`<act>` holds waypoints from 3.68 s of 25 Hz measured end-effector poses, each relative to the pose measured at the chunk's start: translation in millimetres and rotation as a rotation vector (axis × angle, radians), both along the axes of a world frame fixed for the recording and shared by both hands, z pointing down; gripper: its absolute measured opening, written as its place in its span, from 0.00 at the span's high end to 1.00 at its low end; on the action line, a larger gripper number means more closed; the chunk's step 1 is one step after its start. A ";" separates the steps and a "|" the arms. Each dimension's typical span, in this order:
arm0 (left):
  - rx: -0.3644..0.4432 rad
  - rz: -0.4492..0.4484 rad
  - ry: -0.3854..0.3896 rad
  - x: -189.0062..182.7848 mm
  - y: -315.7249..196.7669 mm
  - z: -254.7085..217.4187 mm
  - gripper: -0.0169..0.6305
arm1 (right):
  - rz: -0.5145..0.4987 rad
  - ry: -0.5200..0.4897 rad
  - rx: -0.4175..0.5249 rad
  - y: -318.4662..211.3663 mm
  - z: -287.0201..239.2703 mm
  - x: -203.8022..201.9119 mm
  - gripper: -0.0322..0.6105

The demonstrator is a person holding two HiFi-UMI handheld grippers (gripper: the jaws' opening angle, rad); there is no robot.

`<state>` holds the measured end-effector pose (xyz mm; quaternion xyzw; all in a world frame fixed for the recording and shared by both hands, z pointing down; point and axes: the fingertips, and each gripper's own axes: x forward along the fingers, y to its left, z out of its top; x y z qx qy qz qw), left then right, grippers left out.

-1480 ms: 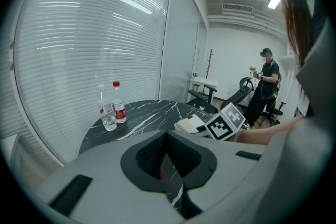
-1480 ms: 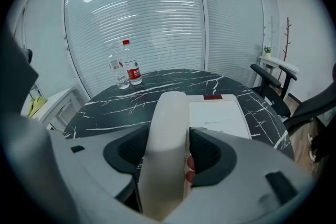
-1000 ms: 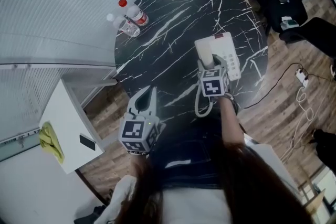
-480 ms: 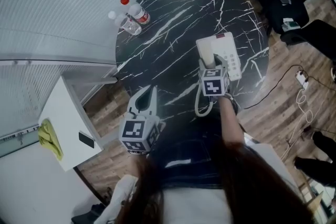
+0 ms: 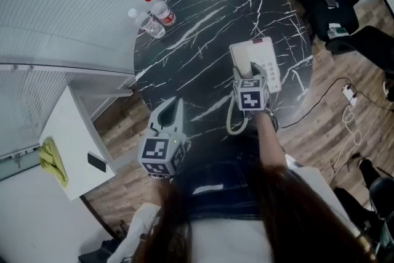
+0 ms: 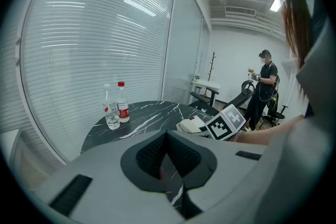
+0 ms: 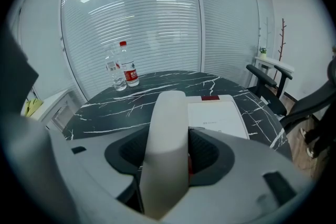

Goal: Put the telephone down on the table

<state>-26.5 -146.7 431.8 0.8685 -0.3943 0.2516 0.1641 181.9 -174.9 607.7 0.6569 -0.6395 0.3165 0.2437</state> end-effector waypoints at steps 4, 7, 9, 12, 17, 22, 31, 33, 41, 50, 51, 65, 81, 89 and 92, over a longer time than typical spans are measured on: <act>0.002 0.001 0.014 -3.2 1.6 1.0 0.97 | -0.004 0.006 0.007 -0.2 -4.8 -1.2 0.59; 0.007 0.000 0.025 -5.6 2.4 -0.6 0.97 | -0.010 0.012 0.010 0.3 -7.8 -3.6 0.59; 0.011 -0.001 0.031 -7.3 3.2 -2.1 0.97 | -0.013 0.017 0.010 1.0 -9.0 -4.9 0.59; 0.014 -0.008 0.042 -10.6 4.3 -3.9 0.97 | -0.017 0.021 0.012 2.1 -10.3 -7.4 0.59; 0.024 -0.013 0.045 -18.6 6.2 -5.0 0.97 | -0.022 0.024 0.013 3.8 -12.4 -12.9 0.59; 0.030 -0.022 0.052 -25.6 9.6 -7.3 0.97 | -0.031 0.025 0.007 6.9 -12.5 -20.0 0.59; 0.037 -0.050 0.073 -39.6 16.0 -11.2 0.97 | -0.057 0.026 0.001 10.3 -13.0 -35.9 0.59; 0.041 -0.055 0.071 -44.3 17.2 -11.5 0.97 | -0.064 0.025 0.006 9.8 -14.6 -40.0 0.59; 0.044 -0.076 0.085 -55.8 21.7 -14.3 0.97 | -0.091 0.024 0.017 10.7 -18.2 -54.4 0.59; 0.044 -0.089 0.082 -67.1 25.7 -14.4 0.97 | -0.118 0.022 0.012 14.0 -20.3 -70.2 0.59; 0.045 -0.091 0.082 -68.6 25.7 -14.4 0.97 | -0.122 0.022 0.012 13.9 -20.3 -72.1 0.59; 0.059 -0.133 0.094 -87.8 28.8 -13.2 0.97 | -0.173 0.026 0.000 11.6 -17.8 -93.9 0.59; 0.053 -0.175 0.113 -103.9 32.2 -14.5 0.97 | -0.224 0.028 -0.010 11.2 -16.7 -116.6 0.59; 0.056 -0.193 0.110 -112.5 34.6 -13.6 0.97 | -0.252 0.026 -0.010 9.8 -15.9 -128.2 0.59; 0.059 -0.200 0.109 -116.6 35.8 -13.6 0.97 | -0.264 0.027 -0.009 9.6 -15.3 -133.2 0.59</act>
